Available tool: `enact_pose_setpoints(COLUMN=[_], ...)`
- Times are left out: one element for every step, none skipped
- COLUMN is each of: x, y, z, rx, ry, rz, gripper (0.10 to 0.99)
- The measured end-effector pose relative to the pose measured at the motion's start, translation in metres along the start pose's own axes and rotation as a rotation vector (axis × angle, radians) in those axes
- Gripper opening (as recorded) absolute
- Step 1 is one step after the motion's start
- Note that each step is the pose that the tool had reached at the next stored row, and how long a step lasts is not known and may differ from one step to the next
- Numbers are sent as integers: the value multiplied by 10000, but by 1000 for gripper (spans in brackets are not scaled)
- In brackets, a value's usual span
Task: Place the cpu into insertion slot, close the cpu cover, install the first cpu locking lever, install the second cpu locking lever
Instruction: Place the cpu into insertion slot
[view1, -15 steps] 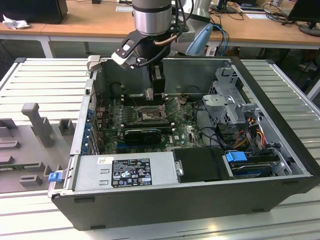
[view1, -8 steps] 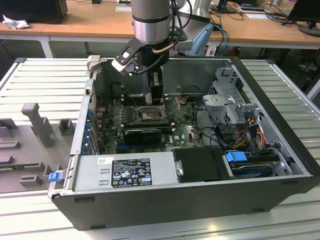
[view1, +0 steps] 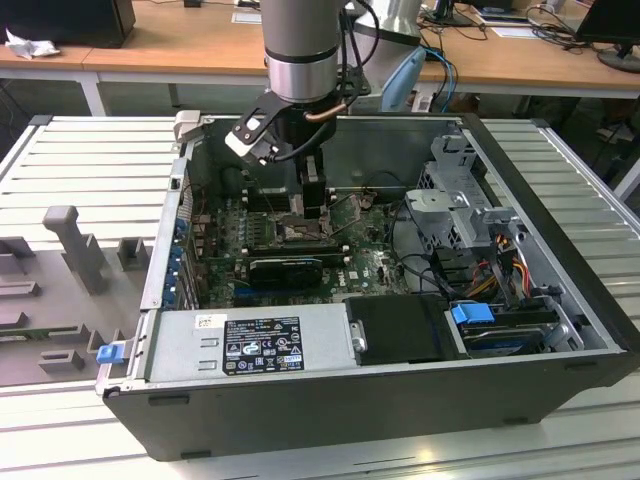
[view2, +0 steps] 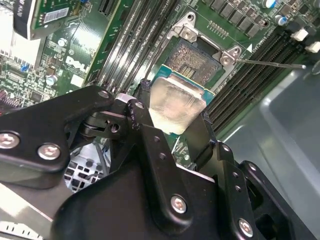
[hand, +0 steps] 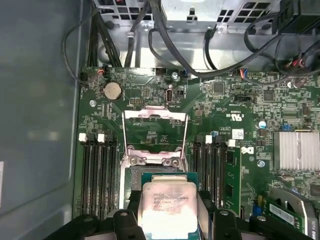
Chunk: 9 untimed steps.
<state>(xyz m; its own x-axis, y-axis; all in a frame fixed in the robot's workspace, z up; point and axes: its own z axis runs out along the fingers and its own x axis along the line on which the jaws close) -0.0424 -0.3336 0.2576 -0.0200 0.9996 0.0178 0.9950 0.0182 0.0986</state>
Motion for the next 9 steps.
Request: enact_pose_setpoints(x=[0, -1, -1, -1, -1, 1, 8, 17, 32], y=[-3, -9, -15, -25, -37, -55, -60, -63, -66], z=[15, 35, 54, 75, 93, 120, 141, 158, 181], rx=[-1, 1, 1, 1, 1, 0, 0, 0, 1], ry=[0, -1, -1, -1, -1, 0, 0, 0, -1], rz=[0, -1, -2, -2, -2, -1, -1, -1, -2], gripper=[525, 525, 525, 525, 525, 525, 525, 525, 525])
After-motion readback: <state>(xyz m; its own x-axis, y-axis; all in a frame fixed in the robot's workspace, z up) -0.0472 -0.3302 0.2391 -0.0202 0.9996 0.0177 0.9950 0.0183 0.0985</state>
